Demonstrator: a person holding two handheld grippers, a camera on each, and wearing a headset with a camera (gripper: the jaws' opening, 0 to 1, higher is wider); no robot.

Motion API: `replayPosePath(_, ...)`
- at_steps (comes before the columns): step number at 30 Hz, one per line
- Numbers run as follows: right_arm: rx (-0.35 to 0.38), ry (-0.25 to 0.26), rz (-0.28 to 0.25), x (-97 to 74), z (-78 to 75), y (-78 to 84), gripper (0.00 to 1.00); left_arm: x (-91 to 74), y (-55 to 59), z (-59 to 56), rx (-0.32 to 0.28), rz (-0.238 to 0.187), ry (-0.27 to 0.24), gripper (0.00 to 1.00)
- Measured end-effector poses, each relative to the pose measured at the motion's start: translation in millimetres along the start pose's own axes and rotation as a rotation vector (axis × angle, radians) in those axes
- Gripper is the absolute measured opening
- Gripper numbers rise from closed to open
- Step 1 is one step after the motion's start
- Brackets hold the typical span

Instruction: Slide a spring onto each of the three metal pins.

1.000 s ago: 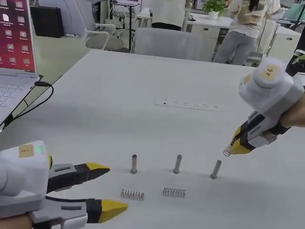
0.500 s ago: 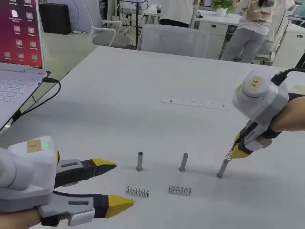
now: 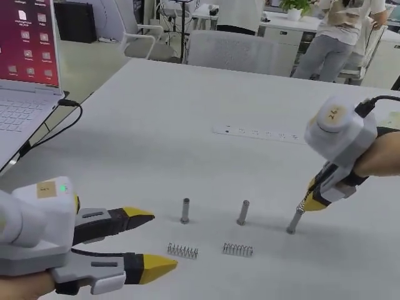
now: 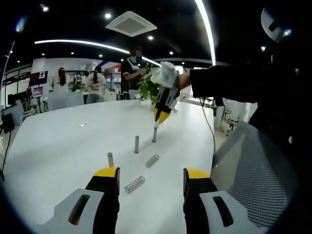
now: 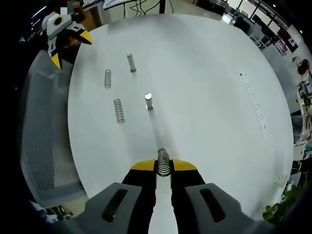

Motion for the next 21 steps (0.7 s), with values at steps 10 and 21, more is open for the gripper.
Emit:
replayPosePath(10,0.002,-0.011,0.015,9.8,-1.5,-0.2,0.08,-1.7,0.5,1.3,-0.006,0.001,-0.002,0.45)
replayPosePath(21,0.006,-0.004,0.04,25.2,-2.1,1.6,0.08,-1.2,1.1,2.0,-0.008,0.003,-0.005,0.45)
Point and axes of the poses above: the centre of the closed fingertips' face, and the gripper's own axes: x roughly forward along the fingers, z roughly to its left, y roughly out of its underside, the point moved 7 cm from there along -x, roughly backward along the fingers, and after that the axes turned 3 degrees about -y, right-handed, at the moved point
